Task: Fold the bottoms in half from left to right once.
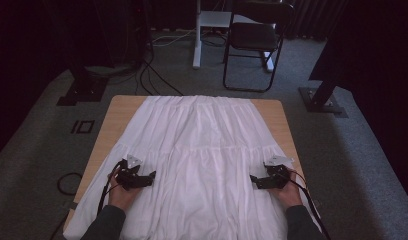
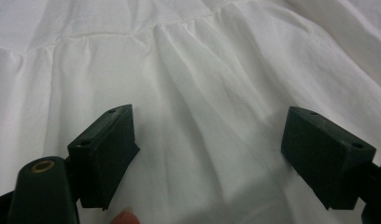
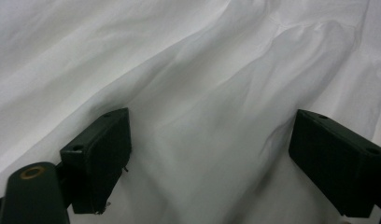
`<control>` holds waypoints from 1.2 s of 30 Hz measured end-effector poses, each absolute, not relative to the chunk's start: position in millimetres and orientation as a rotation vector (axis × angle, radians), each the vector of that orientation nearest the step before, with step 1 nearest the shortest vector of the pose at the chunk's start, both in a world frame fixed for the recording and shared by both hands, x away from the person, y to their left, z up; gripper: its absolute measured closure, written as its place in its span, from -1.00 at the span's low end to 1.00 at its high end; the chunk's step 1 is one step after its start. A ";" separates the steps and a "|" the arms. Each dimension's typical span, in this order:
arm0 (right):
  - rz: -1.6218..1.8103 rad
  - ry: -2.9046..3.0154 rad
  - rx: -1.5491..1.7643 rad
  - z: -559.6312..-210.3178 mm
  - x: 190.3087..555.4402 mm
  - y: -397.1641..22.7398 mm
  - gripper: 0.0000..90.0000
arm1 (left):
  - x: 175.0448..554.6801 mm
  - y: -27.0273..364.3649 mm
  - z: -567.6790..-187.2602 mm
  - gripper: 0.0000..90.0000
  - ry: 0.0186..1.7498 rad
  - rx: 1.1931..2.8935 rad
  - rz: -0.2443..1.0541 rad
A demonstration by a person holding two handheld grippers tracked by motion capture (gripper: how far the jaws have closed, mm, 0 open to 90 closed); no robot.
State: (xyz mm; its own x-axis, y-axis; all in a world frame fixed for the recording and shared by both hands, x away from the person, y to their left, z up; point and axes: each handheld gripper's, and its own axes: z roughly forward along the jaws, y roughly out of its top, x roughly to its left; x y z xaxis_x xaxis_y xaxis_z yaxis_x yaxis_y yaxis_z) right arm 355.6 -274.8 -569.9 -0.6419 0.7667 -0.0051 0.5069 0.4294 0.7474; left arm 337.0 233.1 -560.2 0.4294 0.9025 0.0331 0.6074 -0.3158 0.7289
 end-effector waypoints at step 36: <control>1.050 2.334 1.104 -569.9 354.6 -274.7 -0.71 | 319.5 336.5 -544.5 -0.94 1.547 1.904 0.677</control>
State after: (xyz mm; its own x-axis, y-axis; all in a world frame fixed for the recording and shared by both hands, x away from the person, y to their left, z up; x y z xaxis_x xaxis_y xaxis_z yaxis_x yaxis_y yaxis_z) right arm 354.6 -274.7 -569.9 -0.6340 0.7733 -0.0013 0.5119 0.4210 0.7488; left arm 319.5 336.5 -544.5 0.1954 0.9805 0.0219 0.6818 -0.1519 0.7156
